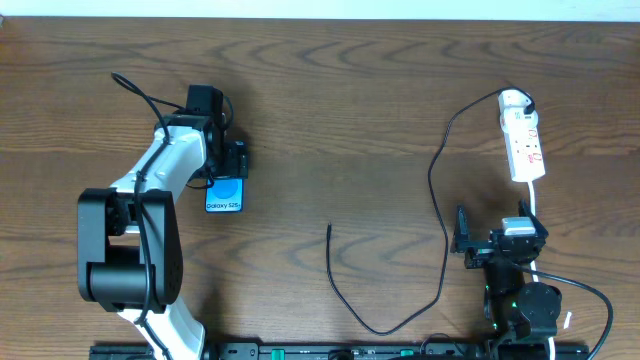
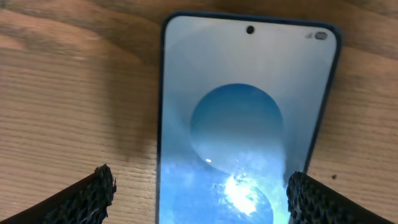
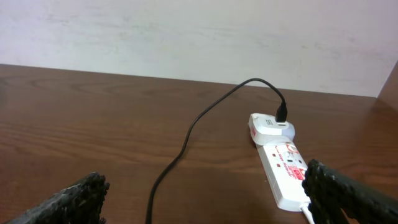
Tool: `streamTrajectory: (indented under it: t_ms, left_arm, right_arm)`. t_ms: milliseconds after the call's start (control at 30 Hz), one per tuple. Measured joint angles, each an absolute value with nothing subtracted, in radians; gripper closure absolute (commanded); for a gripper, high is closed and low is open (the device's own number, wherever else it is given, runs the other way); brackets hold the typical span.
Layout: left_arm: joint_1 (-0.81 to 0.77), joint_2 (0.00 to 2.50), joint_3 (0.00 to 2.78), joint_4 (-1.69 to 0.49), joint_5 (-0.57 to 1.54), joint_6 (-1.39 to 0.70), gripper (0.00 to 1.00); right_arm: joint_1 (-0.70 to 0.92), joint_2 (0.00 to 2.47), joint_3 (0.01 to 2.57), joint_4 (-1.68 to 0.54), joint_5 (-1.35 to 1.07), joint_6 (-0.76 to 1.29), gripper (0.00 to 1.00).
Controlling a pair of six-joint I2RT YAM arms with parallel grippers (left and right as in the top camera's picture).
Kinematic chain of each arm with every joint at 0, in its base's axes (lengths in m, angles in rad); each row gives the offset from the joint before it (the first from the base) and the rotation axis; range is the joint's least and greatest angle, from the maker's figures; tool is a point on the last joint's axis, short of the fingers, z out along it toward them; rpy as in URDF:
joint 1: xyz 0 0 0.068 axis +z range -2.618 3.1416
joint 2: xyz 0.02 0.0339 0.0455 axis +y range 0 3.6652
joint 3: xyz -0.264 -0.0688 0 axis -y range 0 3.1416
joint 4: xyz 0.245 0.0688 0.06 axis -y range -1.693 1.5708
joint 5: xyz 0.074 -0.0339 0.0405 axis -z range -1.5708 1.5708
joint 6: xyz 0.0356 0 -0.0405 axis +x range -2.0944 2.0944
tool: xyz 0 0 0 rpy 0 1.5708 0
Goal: Plug charger to phone and switch on socket
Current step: 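Lower the left gripper down onto the phone's top edge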
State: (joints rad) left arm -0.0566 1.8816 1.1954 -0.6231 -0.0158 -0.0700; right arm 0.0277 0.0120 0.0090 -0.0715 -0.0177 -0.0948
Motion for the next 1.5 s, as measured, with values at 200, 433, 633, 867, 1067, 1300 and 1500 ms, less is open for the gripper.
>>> streamTrajectory:
  t_ms: [200, 433, 633, 867, 1067, 1300, 1500]
  left_arm:
    - [-0.062, 1.882, 1.195, -0.626, 0.002, -0.051, 0.09]
    - [-0.064, 1.882, 1.163, -0.605, 0.016, -0.048, 0.09]
    - [-0.064, 1.882, 1.143, -0.59, 0.023, -0.043, 0.09]
    - [-0.064, 1.882, 1.137, -0.593, 0.023, -0.022, 0.09]
    - [-0.064, 1.882, 1.137, -0.593, 0.023, -0.004, 0.09]
    - [-0.064, 1.882, 1.137, -0.593, 0.023, 0.024, 0.09]
    - [-0.064, 1.882, 1.137, -0.591, 0.023, 0.032, 0.09]
  right_arm:
    - [0.028, 0.012, 0.009, -0.072, -0.018, -0.095, 0.01]
    - [0.028, 0.012, 0.009, -0.072, -0.018, -0.095, 0.01]
    - [0.028, 0.012, 0.009, -0.072, -0.018, -0.094, 0.01]
    - [0.028, 0.012, 0.009, -0.072, -0.018, -0.094, 0.01]
    - [0.028, 0.012, 0.009, -0.072, -0.018, -0.095, 0.01]
    - [0.028, 0.012, 0.009, -0.072, -0.018, -0.095, 0.01]
    - [0.028, 0.012, 0.009, -0.072, -0.018, -0.095, 0.01]
